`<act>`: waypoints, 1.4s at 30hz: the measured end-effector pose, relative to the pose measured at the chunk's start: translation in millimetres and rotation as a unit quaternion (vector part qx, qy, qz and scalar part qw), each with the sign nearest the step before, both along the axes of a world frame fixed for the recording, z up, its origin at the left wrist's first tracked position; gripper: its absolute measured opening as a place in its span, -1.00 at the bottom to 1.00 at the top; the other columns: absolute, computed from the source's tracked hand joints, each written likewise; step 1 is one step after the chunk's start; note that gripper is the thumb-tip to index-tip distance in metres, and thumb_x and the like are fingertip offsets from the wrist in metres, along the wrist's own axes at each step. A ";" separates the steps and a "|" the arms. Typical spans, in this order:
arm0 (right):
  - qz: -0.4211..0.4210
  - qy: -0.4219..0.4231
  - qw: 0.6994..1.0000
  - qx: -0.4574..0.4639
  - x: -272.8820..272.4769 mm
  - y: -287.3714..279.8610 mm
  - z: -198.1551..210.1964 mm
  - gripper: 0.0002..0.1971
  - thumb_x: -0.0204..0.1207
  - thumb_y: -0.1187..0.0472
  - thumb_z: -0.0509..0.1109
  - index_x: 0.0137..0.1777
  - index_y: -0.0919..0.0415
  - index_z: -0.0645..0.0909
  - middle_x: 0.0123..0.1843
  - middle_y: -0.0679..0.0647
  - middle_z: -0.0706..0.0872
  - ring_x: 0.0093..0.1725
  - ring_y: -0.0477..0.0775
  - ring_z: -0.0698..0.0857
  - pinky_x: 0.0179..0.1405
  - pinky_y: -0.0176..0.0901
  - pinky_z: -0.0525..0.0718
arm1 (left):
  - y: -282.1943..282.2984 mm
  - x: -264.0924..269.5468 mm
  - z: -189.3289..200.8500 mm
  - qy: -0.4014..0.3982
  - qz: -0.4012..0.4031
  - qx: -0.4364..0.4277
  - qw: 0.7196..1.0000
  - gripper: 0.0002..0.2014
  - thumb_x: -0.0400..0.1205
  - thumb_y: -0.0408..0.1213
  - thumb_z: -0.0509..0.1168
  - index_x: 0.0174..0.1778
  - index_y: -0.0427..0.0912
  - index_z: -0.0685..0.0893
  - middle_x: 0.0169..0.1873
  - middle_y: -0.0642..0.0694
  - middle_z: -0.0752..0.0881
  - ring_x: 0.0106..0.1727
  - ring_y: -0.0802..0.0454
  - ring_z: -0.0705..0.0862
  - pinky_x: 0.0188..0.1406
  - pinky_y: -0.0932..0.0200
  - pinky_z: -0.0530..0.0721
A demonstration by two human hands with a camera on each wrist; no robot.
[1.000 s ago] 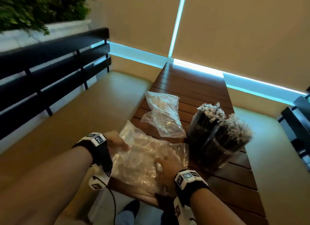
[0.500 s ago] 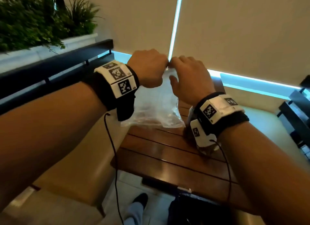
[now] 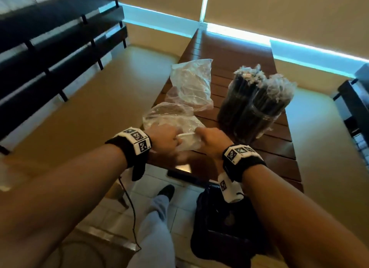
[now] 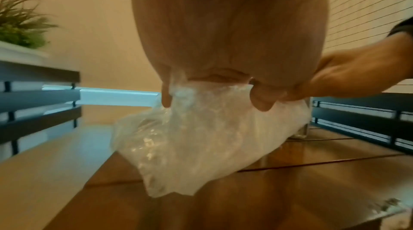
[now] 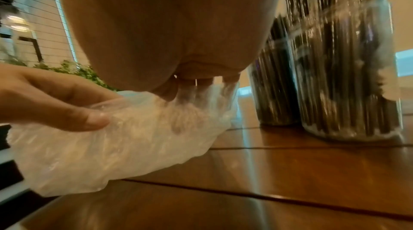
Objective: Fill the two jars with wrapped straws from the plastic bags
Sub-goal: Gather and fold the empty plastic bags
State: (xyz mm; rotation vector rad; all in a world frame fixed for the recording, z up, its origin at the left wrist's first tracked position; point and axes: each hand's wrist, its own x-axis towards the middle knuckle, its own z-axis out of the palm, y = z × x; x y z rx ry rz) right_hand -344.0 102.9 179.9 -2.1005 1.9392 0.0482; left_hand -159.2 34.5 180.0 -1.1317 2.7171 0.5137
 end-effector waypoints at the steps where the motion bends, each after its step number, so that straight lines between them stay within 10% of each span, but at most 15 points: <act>1: -0.008 -0.007 1.000 0.006 -2.0 -4.8 -8.6 -0.73 0.56 0.16 0.36 0.24 0.08 0.51 0.16 0.20 0.73 0.13 0.36 0.69 -0.05 0.04 0.52 | -5.1 -1.0 -7.4 0.014 0.017 0.044 0.999 -0.73 0.74 -0.12 0.15 0.29 -0.09 0.59 0.10 -0.13 0.73 0.13 -0.15 0.66 0.19 -0.05 0.55; 5: -0.054 -0.052 0.997 0.036 -6.0 -26.3 -31.9 -0.72 0.59 0.23 0.24 0.29 0.11 0.41 0.14 0.27 0.70 0.06 0.40 0.69 -0.03 0.09 0.60 | -24.1 -5.8 -39.5 0.046 0.061 0.064 0.995 -0.77 0.73 -0.16 0.17 0.25 -0.15 0.52 0.13 -0.08 0.64 0.06 -0.05 0.60 0.05 0.07 0.52; 9: -0.074 -0.096 0.993 0.018 -7.9 -39.7 -56.7 -0.88 0.65 0.20 0.23 0.14 0.11 0.42 0.13 0.15 0.66 -0.03 0.26 0.67 -0.08 0.11 0.66 | -24.8 -6.4 -62.8 -0.005 0.010 -0.122 0.992 -0.62 0.58 -0.02 0.32 0.28 -0.04 0.51 0.20 -0.15 0.51 0.13 -0.16 0.55 0.13 -0.09 0.56; 15: 0.049 0.024 0.996 -0.065 -12.4 -46.7 -79.0 -0.65 0.61 -0.11 0.28 0.21 0.13 0.57 0.25 0.08 0.53 0.10 0.14 0.55 0.01 -0.02 0.51 | -26.9 4.3 -75.9 -0.083 -0.172 -0.179 0.965 -0.27 0.52 0.50 -0.07 0.06 -0.05 0.68 0.09 -0.05 0.69 0.09 -0.08 0.62 0.23 -0.14 0.51; 19: 0.155 0.092 0.981 -0.072 -14.7 -39.4 -77.0 -0.31 0.43 -0.52 0.08 0.08 0.06 0.68 0.13 0.00 0.61 0.12 0.08 0.52 0.17 0.08 0.45 | -22.9 -2.7 -60.4 -0.135 -0.163 -0.216 0.953 -0.38 0.58 0.36 -0.01 -0.06 -0.08 0.74 -0.04 -0.05 0.74 0.02 -0.10 0.61 0.13 -0.09 0.44; 23: 0.185 0.097 0.976 -0.066 -12.8 -26.3 -71.1 -0.66 0.53 -0.07 0.27 0.21 0.07 0.58 0.18 0.03 0.65 0.19 0.14 0.59 0.26 0.02 0.40 | -1.6 -12.5 -45.0 -0.194 -0.137 -0.196 0.951 -0.67 0.56 0.05 0.26 0.05 -0.07 0.75 0.05 -0.08 0.73 0.14 -0.17 0.61 0.25 -0.14 0.46; 27: 0.175 0.107 0.978 -0.039 -9.2 -6.5 -61.8 -0.39 0.42 -0.37 0.26 0.27 0.07 0.52 0.21 0.05 0.65 0.22 0.15 0.61 0.39 0.12 0.36 | 20.4 -11.8 -54.4 -0.215 -0.081 -0.121 0.966 -0.53 0.52 -0.23 0.43 0.34 -0.21 0.54 0.23 -0.18 0.62 0.23 -0.20 0.61 0.27 -0.16 0.52; 30: 0.167 0.100 0.980 -0.032 -5.0 4.8 -60.7 -0.55 0.52 -0.14 0.33 0.30 0.09 0.47 0.28 0.08 0.64 0.29 0.18 0.60 0.38 0.07 0.36 | 32.8 -7.0 -58.5 -0.190 -0.076 -0.114 0.972 -0.41 0.52 -0.38 0.42 0.46 -0.27 0.39 0.35 -0.25 0.48 0.31 -0.25 0.54 0.38 -0.21 0.49; 35: 0.138 0.058 0.989 -0.019 -1.2 -0.4 -52.1 -0.66 0.52 0.22 0.32 0.29 0.12 0.47 0.23 0.12 0.70 0.20 0.24 0.67 0.15 -0.03 0.51 | 16.9 -5.6 -44.1 -0.133 -0.044 -0.013 0.990 -0.41 0.55 -0.41 0.42 0.49 -0.22 0.40 0.41 -0.24 0.46 0.29 -0.24 0.61 0.27 -0.10 0.61; 42: 0.008 -0.013 1.000 0.014 -4.7 -19.3 -56.5 -0.67 0.56 0.20 0.26 0.30 0.11 0.34 0.11 0.20 0.72 0.05 0.36 0.72 -0.10 0.08 0.66 | -4.9 -8.7 -47.8 0.010 0.108 0.080 0.991 -0.61 0.57 -0.37 0.23 0.34 -0.18 0.55 0.22 -0.19 0.69 0.28 -0.20 0.66 0.28 -0.08 0.63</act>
